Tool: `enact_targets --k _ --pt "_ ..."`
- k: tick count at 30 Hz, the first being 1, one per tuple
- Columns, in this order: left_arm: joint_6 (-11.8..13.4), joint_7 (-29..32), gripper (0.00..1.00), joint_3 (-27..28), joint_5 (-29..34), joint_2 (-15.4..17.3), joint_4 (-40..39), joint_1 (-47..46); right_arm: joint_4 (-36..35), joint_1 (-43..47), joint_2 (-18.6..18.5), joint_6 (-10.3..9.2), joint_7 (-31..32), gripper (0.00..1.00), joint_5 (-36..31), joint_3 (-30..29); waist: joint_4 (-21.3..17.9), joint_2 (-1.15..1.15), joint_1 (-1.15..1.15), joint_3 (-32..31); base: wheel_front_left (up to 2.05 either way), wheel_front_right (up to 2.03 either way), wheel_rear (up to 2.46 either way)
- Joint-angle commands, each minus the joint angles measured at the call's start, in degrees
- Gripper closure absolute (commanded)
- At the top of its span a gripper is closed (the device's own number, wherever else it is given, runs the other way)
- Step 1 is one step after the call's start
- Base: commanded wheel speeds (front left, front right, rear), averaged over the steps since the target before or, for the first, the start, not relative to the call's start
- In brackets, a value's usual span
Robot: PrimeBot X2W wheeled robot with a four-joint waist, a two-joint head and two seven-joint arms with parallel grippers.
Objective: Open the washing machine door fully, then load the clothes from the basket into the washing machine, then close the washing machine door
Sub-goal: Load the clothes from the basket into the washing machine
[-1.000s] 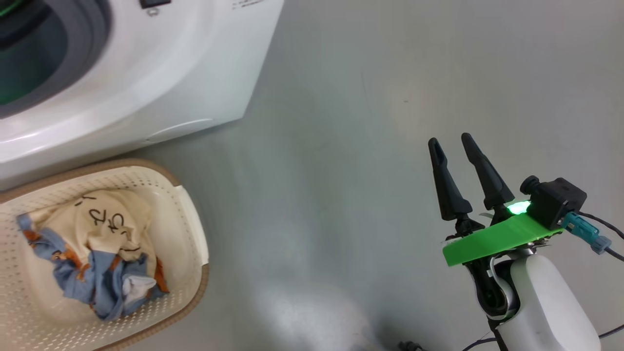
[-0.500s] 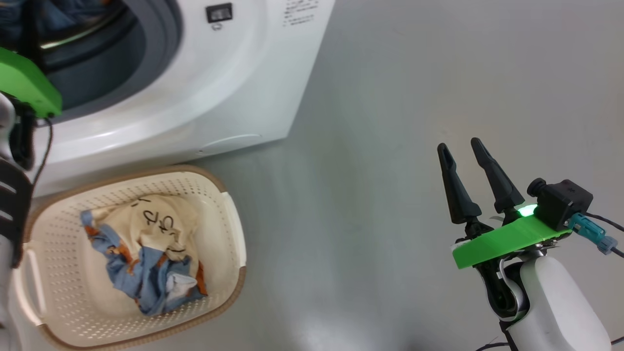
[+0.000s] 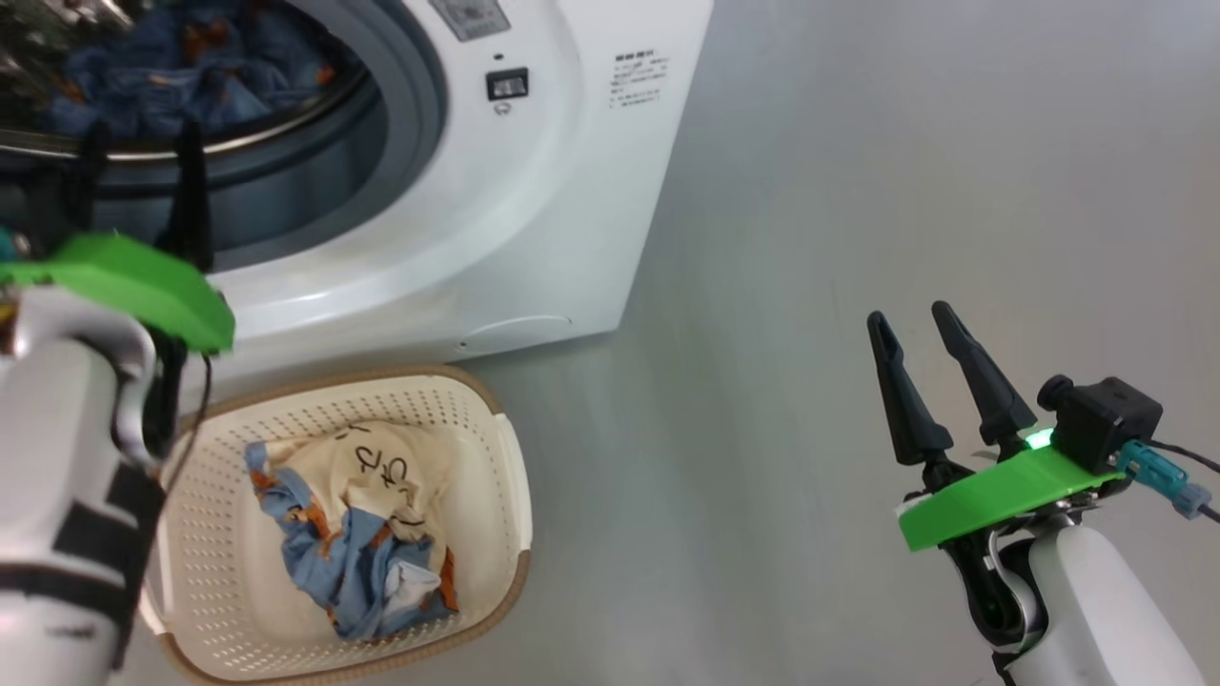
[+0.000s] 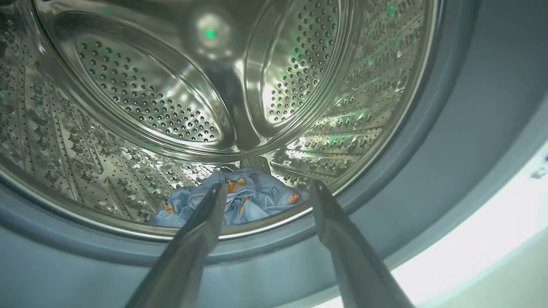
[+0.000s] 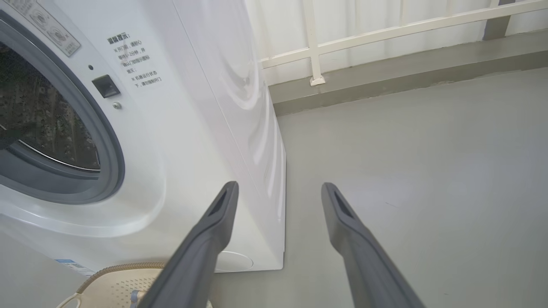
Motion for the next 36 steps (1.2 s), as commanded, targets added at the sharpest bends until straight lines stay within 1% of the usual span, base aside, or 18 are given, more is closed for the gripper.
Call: enact_targets --k 1,10,11,14,19,28,33,36 --pt "0.6 -0.4 0.0 2.3 0.9 2.1 -2.7 2.1 -1.2 1.2 -0.6 0.48 -0.4 0.0 -0.3 0.8 1.3 0.0 0.0 -1.9 0.0 0.0 0.0" --pt "2.2 -0.4 0.0 9.0 3.2 1.0 -14.1 16.1 -1.3 2.0 -1.3 0.48 -0.4 0.0 -0.4 0.5 2.8 0.0 0.0 -4.4 0.0 0.0 0.0" --pt "2.2 -0.4 0.0 9.0 3.2 1.0 -14.1 16.1 -1.3 2.0 -1.3 0.48 -0.4 0.0 -0.4 0.5 2.8 0.0 0.0 -4.4 0.0 0.0 0.0" --pt "2.5 -0.4 0.0 11.4 3.6 0.6 -17.8 20.7 -1.3 2.1 -1.5 0.48 -0.4 0.0 -0.4 0.3 3.2 0.0 0.0 -4.8 0.0 0.0 0.0" --pt "2.7 -0.4 0.0 14.5 4.5 -0.9 -22.9 26.9 -1.5 2.4 -1.7 0.48 -0.4 0.0 -0.5 0.0 4.0 0.0 0.0 -5.2 0.0 0.0 0.0" --pt "2.4 -0.4 0.0 19.5 8.8 -4.8 -31.2 35.0 -2.3 3.1 -1.9 0.48 -0.4 0.0 -0.8 -0.5 4.7 0.0 0.0 -6.4 0.0 0.0 0.0" --pt "1.3 -0.4 0.0 21.3 10.6 -7.4 -32.8 39.0 -1.8 4.4 -2.0 0.48 -0.4 0.0 -0.8 -0.7 5.1 0.0 0.0 -9.0 0.0 0.0 0.0" --pt "0.7 -0.4 0.0 21.9 11.3 -8.4 -33.1 40.4 -1.6 5.2 -2.2 0.48 -0.4 0.0 -0.7 -0.8 5.4 0.0 0.0 -10.5 0.0 0.0 0.0"
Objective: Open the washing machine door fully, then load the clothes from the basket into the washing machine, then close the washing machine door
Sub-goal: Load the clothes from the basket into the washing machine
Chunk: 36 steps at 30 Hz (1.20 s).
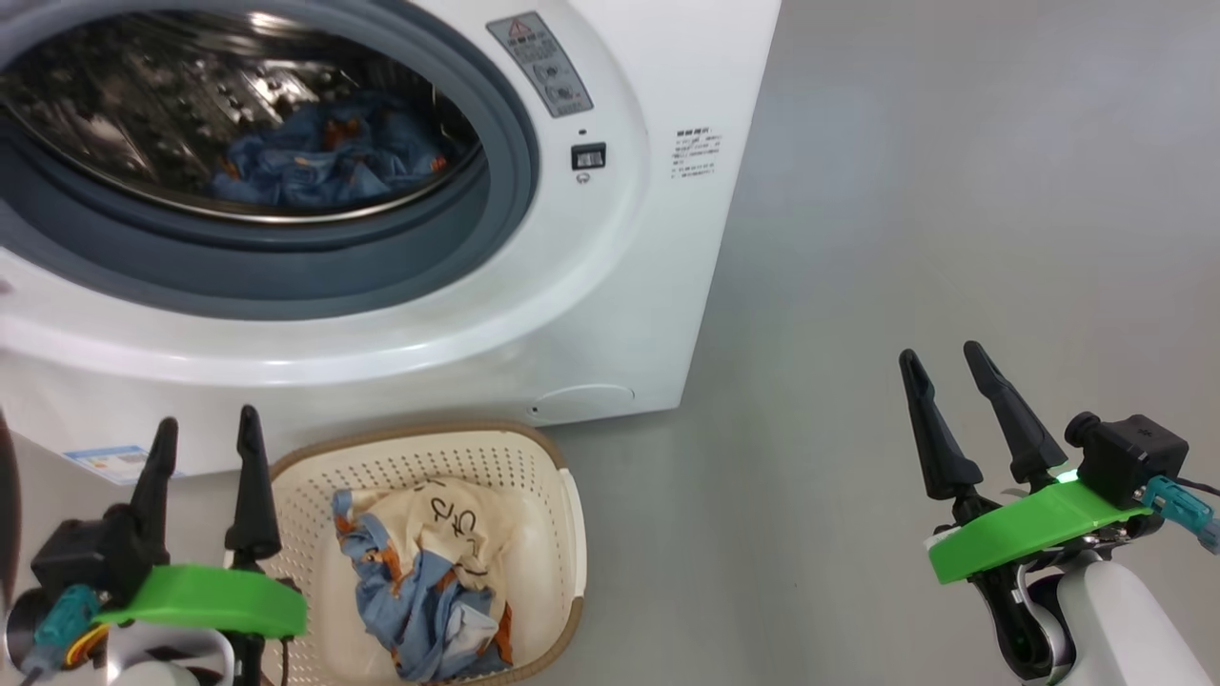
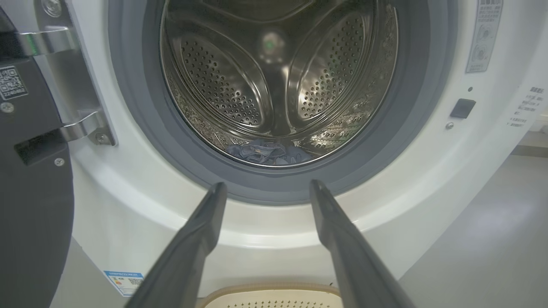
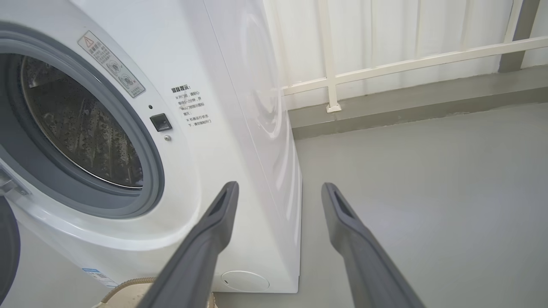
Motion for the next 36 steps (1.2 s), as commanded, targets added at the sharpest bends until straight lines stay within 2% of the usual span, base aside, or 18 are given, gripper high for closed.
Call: enact_targets --k 1,17,36 --pt "-0.3 -0.4 0.0 2.6 0.8 0.7 -1.8 0.5 -1.2 1.4 -0.6 0.48 -0.4 0.0 -0.6 0.9 0.5 0.0 0.0 -1.8 0.0 0.0 0.0" --pt "-2.3 -0.4 0.0 4.0 2.7 -2.8 -2.7 4.7 -1.2 4.9 -1.5 0.48 -0.4 0.0 -0.6 0.5 3.5 0.0 0.0 -7.0 0.0 0.0 0.0" --pt "-3.8 -0.4 0.0 5.2 4.0 -4.5 -2.4 4.9 -1.2 5.6 -2.0 0.48 -0.4 0.0 -0.3 1.1 4.4 0.0 0.0 -7.8 0.0 0.0 0.0"
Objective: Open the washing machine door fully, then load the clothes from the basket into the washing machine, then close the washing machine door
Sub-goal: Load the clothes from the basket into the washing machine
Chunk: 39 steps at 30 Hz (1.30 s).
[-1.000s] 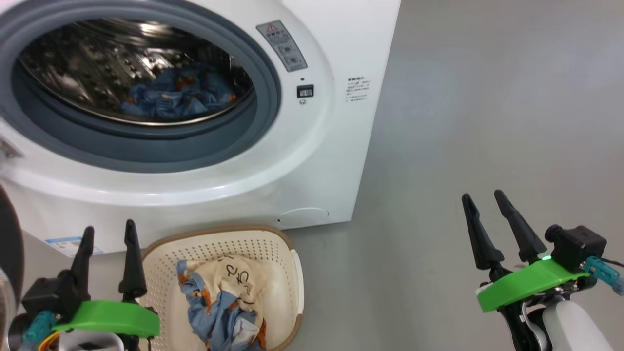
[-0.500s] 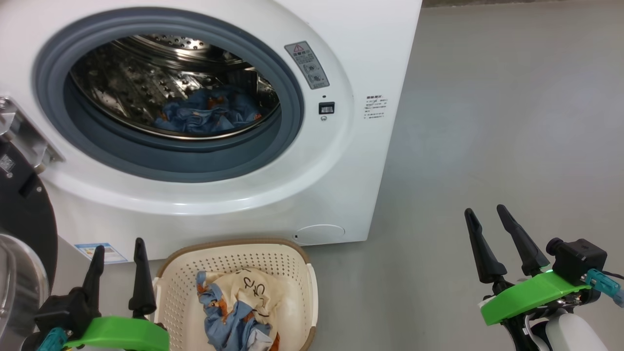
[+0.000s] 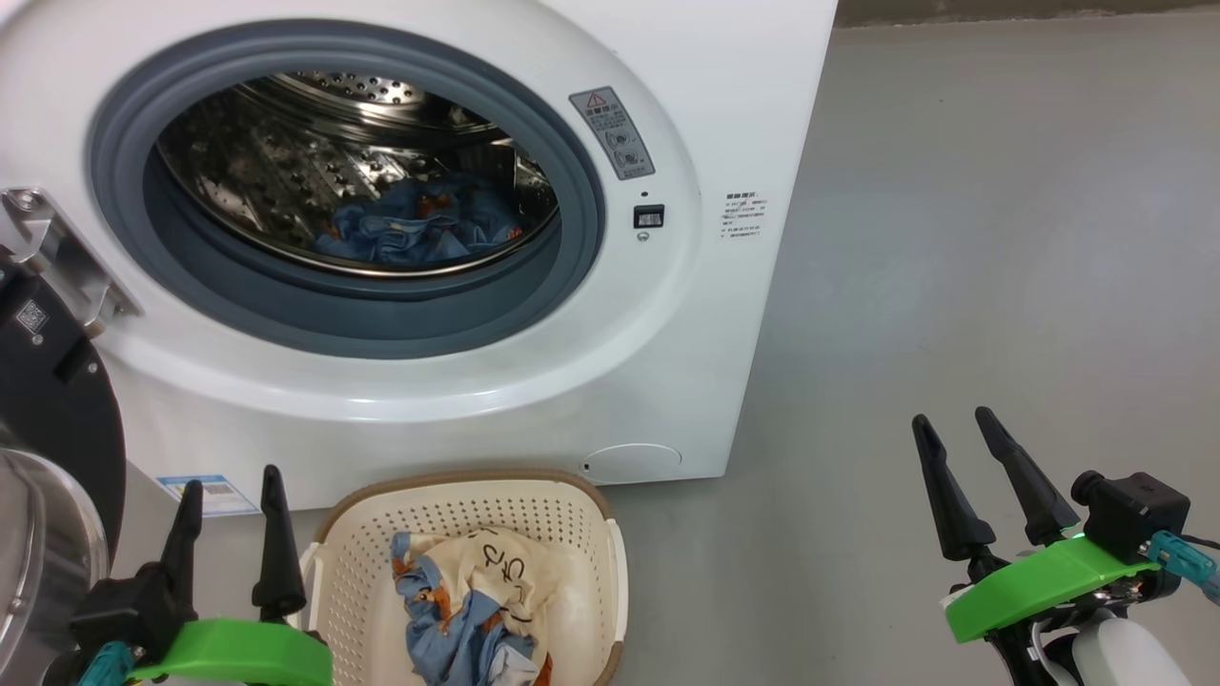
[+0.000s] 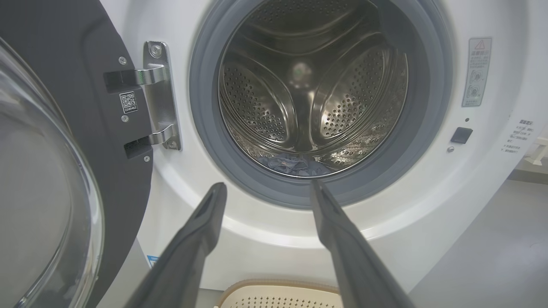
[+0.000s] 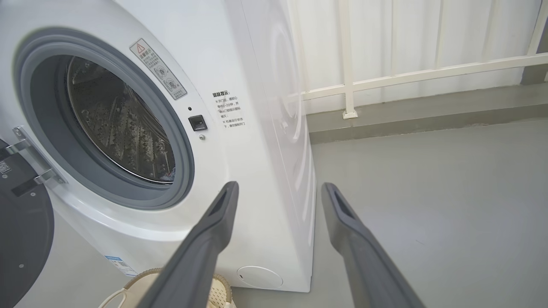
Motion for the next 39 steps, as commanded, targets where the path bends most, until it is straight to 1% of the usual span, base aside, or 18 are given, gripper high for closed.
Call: enact_targets --k 1,21,27,36,39 --pt "-0.3 -0.4 0.0 2.2 0.4 0.6 -1.4 -0.8 -1.5 0.0 -0.7 0.48 -0.4 0.0 -0.3 1.2 0.0 0.0 0.0 0.0 0.0 0.0 0.0" --pt "-1.1 -0.4 0.0 3.0 1.2 -0.2 -0.9 -0.6 -1.1 0.1 -1.2 0.48 -0.4 0.0 0.0 2.1 -0.3 0.0 0.0 -0.4 0.0 0.0 0.0" --pt "-1.5 -0.4 0.0 2.7 0.9 -0.2 0.5 -0.4 -1.1 -0.1 -1.2 0.48 -0.4 0.0 0.0 2.2 -0.6 0.0 0.0 0.0 0.0 0.0 0.0" --pt "-2.1 -0.4 0.0 1.7 0.4 -0.3 3.3 -2.5 -1.5 -1.1 -1.0 0.48 -0.4 0.0 0.2 1.9 -1.2 0.0 0.0 4.1 0.0 0.0 0.0" --pt "-2.5 -0.3 0.0 1.2 0.6 0.4 5.0 -3.9 -1.8 -1.9 -0.7 0.48 -0.4 0.0 0.1 1.8 -1.6 0.0 0.0 6.2 0.0 0.0 0.0"
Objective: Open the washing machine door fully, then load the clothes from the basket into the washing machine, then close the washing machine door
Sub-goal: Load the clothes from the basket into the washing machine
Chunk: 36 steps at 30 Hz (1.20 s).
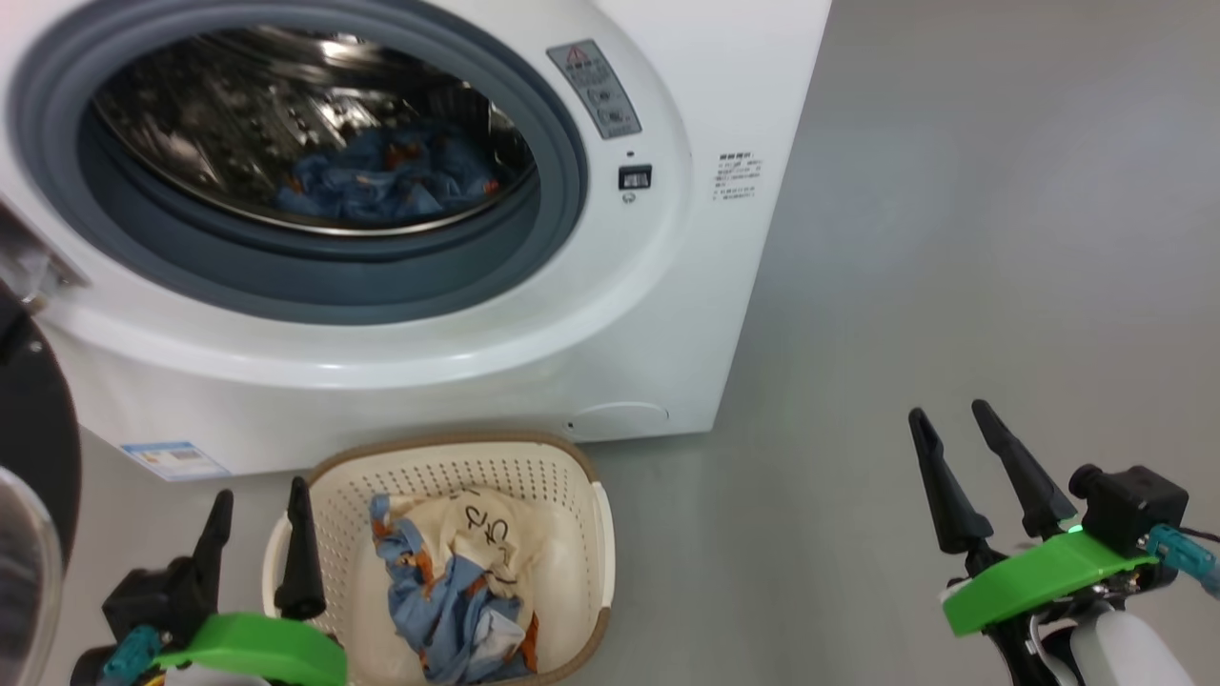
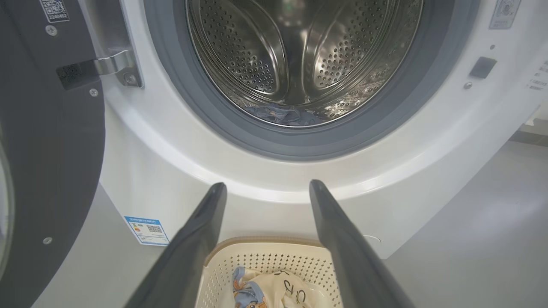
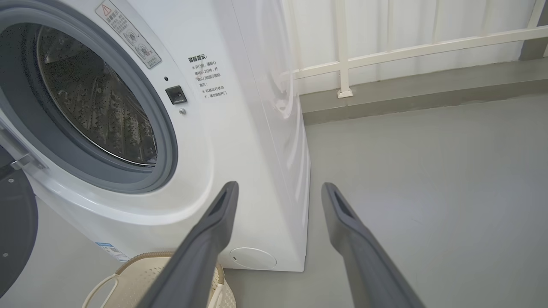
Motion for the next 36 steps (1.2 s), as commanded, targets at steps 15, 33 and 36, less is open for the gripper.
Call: enact_targets --k 15,33,36 --pt "-1.6 0.5 0.0 -0.3 -1.8 3.6 9.5 -11.3 -2.6 -6.1 1.2 0.48 -0.4 0.0 -0.3 0.4 -2.8 0.0 0.0 13.2 0.0 0.0 0.0" --pt "-2.6 7.4 0.0 -4.3 -2.9 8.4 23.8 -23.3 -5.1 -11.5 4.4 0.48 -0.4 0.0 -0.7 0.2 -7.5 0.0 0.0 26.9 0.0 0.0 0.0" --pt "-2.7 8.3 0.0 -6.1 -2.7 9.8 27.5 -25.9 -5.4 -12.2 4.8 0.48 -0.4 0.0 -0.7 0.1 -8.3 0.0 0.0 28.7 0.0 0.0 0.0"
